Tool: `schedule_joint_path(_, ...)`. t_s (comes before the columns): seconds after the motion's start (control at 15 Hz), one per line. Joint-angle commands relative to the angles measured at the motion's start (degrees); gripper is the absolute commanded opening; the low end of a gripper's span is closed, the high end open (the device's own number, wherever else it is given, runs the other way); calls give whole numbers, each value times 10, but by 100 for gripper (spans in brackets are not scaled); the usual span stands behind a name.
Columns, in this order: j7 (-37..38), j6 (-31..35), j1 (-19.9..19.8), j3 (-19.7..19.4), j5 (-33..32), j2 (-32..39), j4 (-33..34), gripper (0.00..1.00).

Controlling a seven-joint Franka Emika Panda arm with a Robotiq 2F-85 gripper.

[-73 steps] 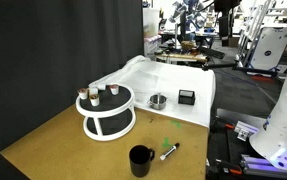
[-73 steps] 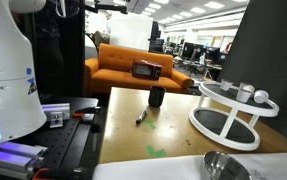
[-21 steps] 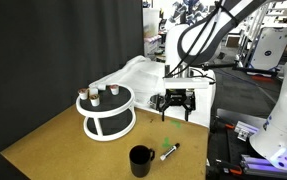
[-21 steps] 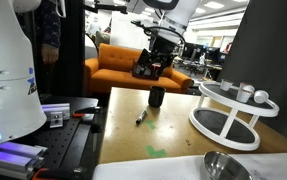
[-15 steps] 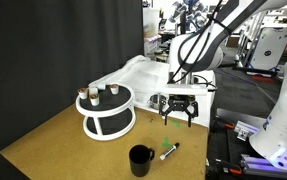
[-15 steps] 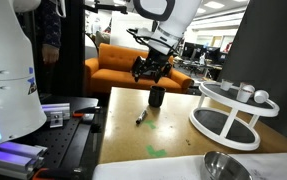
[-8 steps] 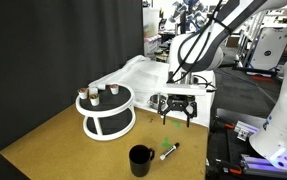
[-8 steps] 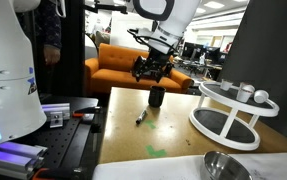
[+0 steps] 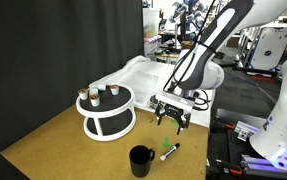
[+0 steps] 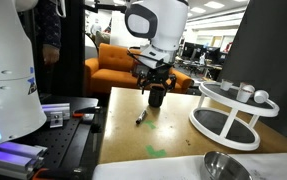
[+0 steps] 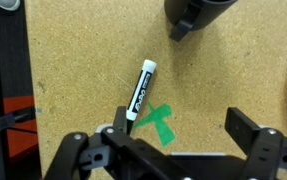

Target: Put the marker in the mug

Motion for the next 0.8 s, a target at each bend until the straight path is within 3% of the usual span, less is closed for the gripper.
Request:
schedule_joint_path(0.0, 33, 54, 7, 4, 40, 30, -3, 100)
schedule_joint_path(0.2, 161, 107, 32, -9, -30, 75, -12, 100)
schedule_joint_path(0.4, 297, 149, 104, -57, -124, 128, -18, 100)
schedule_joint_path(0.53, 395, 157, 201, -143, -185, 163, -15, 100)
schedule_joint_path(0.73, 539, 116, 332, -271, -296, 193, 7, 100)
